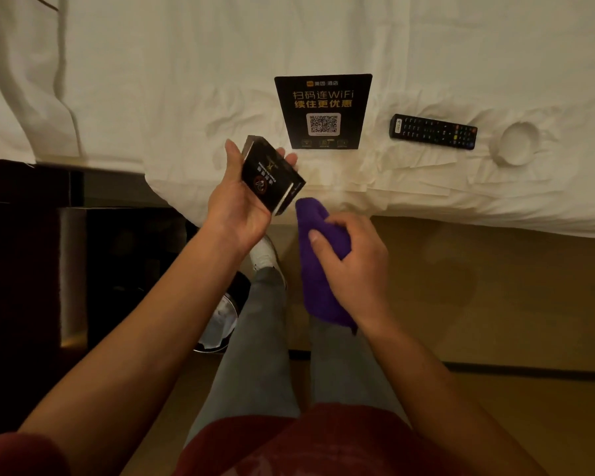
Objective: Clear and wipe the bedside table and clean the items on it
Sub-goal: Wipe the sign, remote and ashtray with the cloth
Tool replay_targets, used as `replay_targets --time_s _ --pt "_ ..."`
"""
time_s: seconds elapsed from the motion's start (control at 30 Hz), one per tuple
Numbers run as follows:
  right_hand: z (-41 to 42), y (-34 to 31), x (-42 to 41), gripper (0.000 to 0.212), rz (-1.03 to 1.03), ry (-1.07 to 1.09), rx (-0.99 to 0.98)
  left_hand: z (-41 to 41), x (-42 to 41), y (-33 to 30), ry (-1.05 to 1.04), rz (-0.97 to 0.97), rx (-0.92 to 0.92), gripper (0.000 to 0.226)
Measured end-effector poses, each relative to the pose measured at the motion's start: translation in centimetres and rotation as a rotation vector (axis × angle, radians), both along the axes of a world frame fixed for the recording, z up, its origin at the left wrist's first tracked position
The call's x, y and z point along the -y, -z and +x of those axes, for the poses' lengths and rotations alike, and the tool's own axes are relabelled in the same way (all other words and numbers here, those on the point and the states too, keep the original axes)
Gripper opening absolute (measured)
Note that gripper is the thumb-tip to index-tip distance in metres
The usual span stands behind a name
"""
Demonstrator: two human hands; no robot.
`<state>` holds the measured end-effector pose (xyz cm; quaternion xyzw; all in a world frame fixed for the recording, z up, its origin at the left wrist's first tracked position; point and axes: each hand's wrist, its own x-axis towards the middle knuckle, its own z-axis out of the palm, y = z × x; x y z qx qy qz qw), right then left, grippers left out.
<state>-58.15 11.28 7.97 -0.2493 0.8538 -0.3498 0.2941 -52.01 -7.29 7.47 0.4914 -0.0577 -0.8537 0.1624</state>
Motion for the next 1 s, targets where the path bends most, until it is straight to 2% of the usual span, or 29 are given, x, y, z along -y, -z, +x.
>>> replay_targets --time_s 0.1,0.2,0.27,0.33,0.37,0.43,0.57,0.63,1.0 --pt "-1.7 0.5 0.2 0.023 0.000 0.090 0.008 1.6 2.4 1.4 -0.002 -0.049 -0.020 0.049" --pt "-3.5 0.9 1.1 0.024 -0.020 0.130 -0.020 2.3 4.8 2.5 0.182 -0.298 0.129 0.043" --pt "-4.5 0.9 2.0 0.024 -0.046 0.135 -0.032 2.2 6.5 2.8 0.433 -0.653 0.366 0.041" --pt "-5.3 0.9 2.8 0.025 -0.074 0.132 -0.043 1.7 7.9 3.1 0.791 -1.102 0.561 0.040" --pt "-5.7 0.9 3.2 0.026 -0.084 0.129 -0.049 1.3 8.5 3.2 0.948 -1.285 0.614 0.040" --pt "-6.1 0.9 3.7 0.028 -0.096 0.124 -0.053 0.1 9.4 3.9 1.156 -1.490 0.648 0.037" --pt "-6.4 1.1 3.6 0.029 -0.101 0.114 -0.036 -2.3 10.8 5.5 1.532 -1.650 0.690 0.036" --pt "-6.2 1.4 3.1 0.028 -0.090 0.115 -0.033 -2.9 11.3 6.0 1.645 -1.663 0.694 0.038" --pt "-5.4 2.8 0.6 0.021 -0.011 0.074 0.034 -3.9 11.5 7.2 1.737 -1.643 0.669 0.036"
